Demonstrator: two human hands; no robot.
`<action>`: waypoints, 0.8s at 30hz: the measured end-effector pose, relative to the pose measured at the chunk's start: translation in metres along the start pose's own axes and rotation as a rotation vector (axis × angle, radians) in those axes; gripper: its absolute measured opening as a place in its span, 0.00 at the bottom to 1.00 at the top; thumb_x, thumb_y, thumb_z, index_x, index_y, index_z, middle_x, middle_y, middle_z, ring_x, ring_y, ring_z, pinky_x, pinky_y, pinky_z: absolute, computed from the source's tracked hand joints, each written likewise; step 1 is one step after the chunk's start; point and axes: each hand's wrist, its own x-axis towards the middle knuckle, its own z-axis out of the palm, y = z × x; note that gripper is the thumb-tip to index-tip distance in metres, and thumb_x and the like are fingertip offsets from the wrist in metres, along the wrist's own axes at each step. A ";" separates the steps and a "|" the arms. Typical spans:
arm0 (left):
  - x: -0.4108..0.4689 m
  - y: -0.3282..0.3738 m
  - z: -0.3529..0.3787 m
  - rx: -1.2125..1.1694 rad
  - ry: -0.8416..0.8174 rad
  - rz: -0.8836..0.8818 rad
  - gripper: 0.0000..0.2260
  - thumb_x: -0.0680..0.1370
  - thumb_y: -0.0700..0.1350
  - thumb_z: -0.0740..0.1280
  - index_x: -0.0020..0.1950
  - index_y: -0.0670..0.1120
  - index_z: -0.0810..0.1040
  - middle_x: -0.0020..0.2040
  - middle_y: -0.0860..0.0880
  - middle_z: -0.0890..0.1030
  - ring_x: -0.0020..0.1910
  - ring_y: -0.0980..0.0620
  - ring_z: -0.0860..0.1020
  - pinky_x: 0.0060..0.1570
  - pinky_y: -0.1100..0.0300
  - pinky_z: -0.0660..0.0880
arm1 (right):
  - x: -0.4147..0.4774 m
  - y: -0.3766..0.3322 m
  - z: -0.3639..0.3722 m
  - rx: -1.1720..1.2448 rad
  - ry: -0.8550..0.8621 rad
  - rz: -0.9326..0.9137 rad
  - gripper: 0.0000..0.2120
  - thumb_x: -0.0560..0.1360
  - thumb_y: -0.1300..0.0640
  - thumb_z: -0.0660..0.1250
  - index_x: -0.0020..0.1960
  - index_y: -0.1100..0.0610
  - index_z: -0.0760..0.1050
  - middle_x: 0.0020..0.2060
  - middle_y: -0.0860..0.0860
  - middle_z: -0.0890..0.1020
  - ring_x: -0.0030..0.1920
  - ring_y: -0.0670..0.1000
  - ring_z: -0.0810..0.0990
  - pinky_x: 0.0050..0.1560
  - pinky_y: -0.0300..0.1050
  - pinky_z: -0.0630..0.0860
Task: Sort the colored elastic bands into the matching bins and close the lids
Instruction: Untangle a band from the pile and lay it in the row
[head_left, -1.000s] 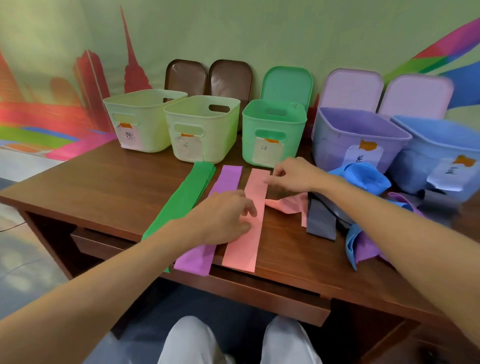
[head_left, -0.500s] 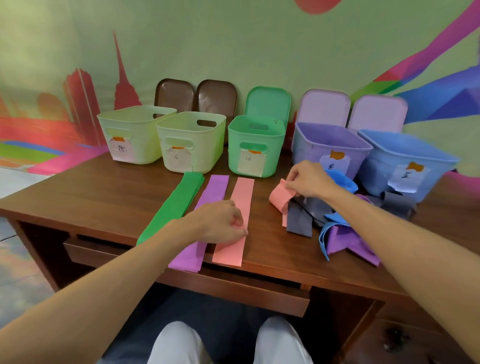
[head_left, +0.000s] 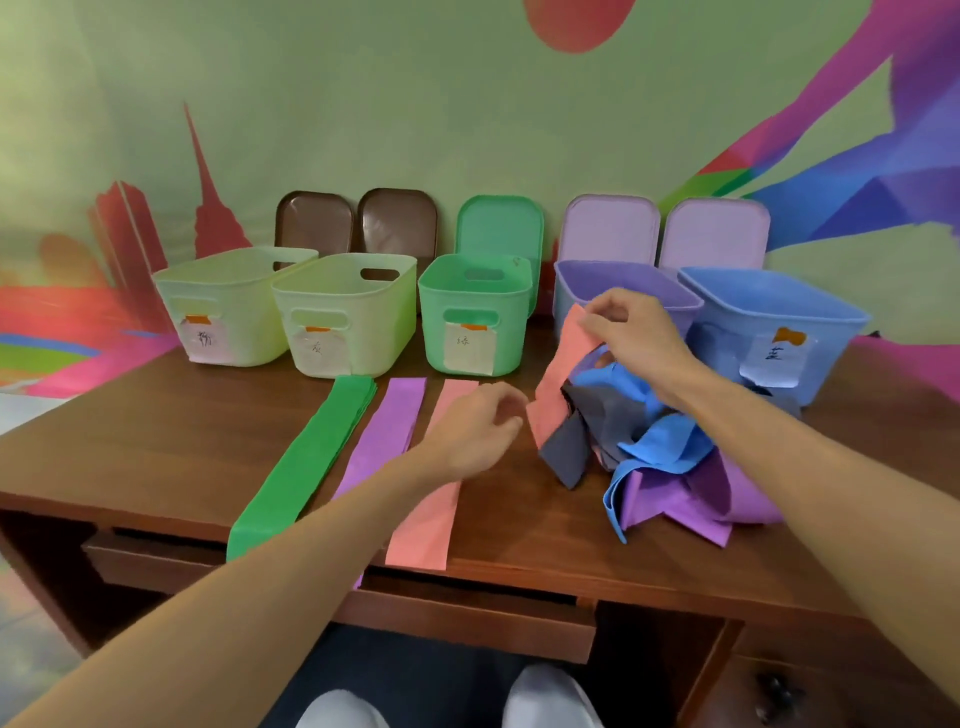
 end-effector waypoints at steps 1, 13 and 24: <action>0.008 0.006 0.002 -0.071 0.029 -0.030 0.14 0.80 0.40 0.60 0.65 0.44 0.73 0.60 0.47 0.77 0.59 0.51 0.75 0.56 0.65 0.69 | 0.004 -0.004 -0.005 0.064 0.019 -0.011 0.03 0.76 0.57 0.67 0.44 0.53 0.77 0.43 0.50 0.82 0.38 0.51 0.79 0.38 0.49 0.79; 0.068 0.044 0.009 -0.154 0.231 -0.059 0.19 0.77 0.34 0.62 0.67 0.44 0.71 0.60 0.47 0.74 0.56 0.51 0.74 0.55 0.64 0.71 | 0.018 -0.009 -0.035 0.205 0.007 -0.112 0.04 0.77 0.61 0.65 0.46 0.54 0.76 0.40 0.53 0.79 0.32 0.45 0.77 0.31 0.38 0.77; 0.057 0.030 0.032 -0.292 -0.223 -0.168 0.08 0.72 0.36 0.70 0.50 0.42 0.79 0.46 0.47 0.81 0.44 0.52 0.78 0.46 0.62 0.76 | 0.015 0.016 -0.052 0.266 0.201 -0.072 0.04 0.76 0.61 0.67 0.43 0.54 0.77 0.36 0.51 0.78 0.23 0.40 0.72 0.22 0.34 0.68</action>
